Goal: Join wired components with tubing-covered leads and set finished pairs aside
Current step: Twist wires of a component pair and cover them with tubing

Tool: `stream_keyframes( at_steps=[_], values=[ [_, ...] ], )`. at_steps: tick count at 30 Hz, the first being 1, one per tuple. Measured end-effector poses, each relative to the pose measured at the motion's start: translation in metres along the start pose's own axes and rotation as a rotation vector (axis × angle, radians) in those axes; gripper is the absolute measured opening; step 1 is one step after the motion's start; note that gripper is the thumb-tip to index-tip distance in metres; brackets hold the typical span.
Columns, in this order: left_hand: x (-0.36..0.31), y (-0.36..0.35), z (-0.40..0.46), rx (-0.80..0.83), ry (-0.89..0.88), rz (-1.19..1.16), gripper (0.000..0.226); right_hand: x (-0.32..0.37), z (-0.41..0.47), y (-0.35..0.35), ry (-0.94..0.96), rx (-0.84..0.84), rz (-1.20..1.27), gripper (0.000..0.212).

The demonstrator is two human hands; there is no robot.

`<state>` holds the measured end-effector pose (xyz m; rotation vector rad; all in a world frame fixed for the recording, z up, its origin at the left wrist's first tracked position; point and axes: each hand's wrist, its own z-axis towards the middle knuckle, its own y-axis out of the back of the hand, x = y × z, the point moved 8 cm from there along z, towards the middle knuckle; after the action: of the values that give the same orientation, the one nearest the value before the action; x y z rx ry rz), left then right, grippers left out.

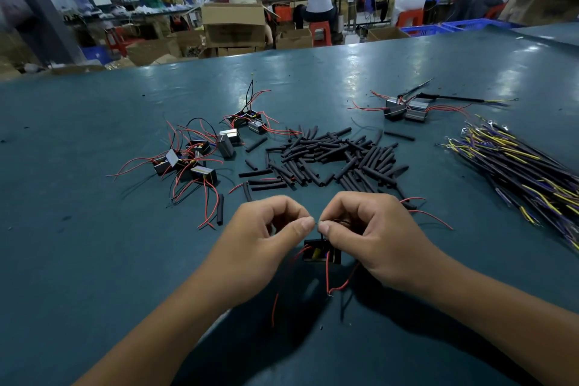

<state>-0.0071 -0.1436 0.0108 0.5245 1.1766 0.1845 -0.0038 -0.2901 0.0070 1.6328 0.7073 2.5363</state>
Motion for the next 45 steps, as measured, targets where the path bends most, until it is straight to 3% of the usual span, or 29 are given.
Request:
stream_keyframes(
  at_steps=[3,5,7,10,13,20,26,30,36,38,40,42,45],
  values=[
    [0.031,-0.019,-0.011,0.081,0.45,-0.53,0.013,0.001,-0.002,-0.003,0.011,0.019,-0.009,0.016],
    [0.033,-0.026,-0.015,0.122,0.539,-0.628,0.013,0.001,-0.003,-0.005,0.009,0.03,-0.004,0.015],
    [0.027,-0.014,-0.009,0.084,0.402,-0.43,0.018,-0.001,-0.002,-0.004,-0.01,0.028,0.017,0.014],
    [-0.01,0.01,-0.003,-0.022,-0.074,0.186,0.004,-0.005,0.001,0.0,-0.048,0.015,0.078,0.014],
    [-0.032,0.016,-0.005,-0.071,-0.361,0.414,0.02,-0.008,0.003,0.002,-0.074,0.004,0.116,0.016],
    [-0.042,0.009,-0.009,-0.142,-0.588,0.675,0.015,-0.008,0.002,-0.002,-0.078,0.028,0.124,0.016],
    [-0.046,0.005,-0.012,-0.152,-0.657,0.749,0.017,-0.006,0.002,-0.002,-0.075,0.022,0.135,0.016],
    [-0.041,0.005,-0.008,-0.096,-0.506,0.595,0.015,-0.003,0.001,-0.001,-0.038,0.014,0.092,0.016],
    [0.006,-0.004,-0.001,0.116,0.15,-0.161,0.014,0.009,-0.003,-0.003,0.095,0.02,-0.045,0.012],
    [0.019,-0.012,-0.007,0.165,0.363,-0.348,0.01,0.013,-0.004,-0.005,0.144,0.034,-0.121,0.011],
    [0.023,-0.019,-0.011,0.219,0.459,-0.45,0.011,0.014,-0.004,-0.007,0.162,0.046,-0.153,0.011],
    [0.02,-0.012,-0.008,0.19,0.352,-0.286,0.017,0.01,-0.003,-0.006,0.13,0.046,-0.129,0.012],
    [-0.011,0.004,-0.001,0.05,-0.144,0.328,0.011,-0.001,0.001,-0.001,0.039,0.019,-0.032,0.015]
  ],
)
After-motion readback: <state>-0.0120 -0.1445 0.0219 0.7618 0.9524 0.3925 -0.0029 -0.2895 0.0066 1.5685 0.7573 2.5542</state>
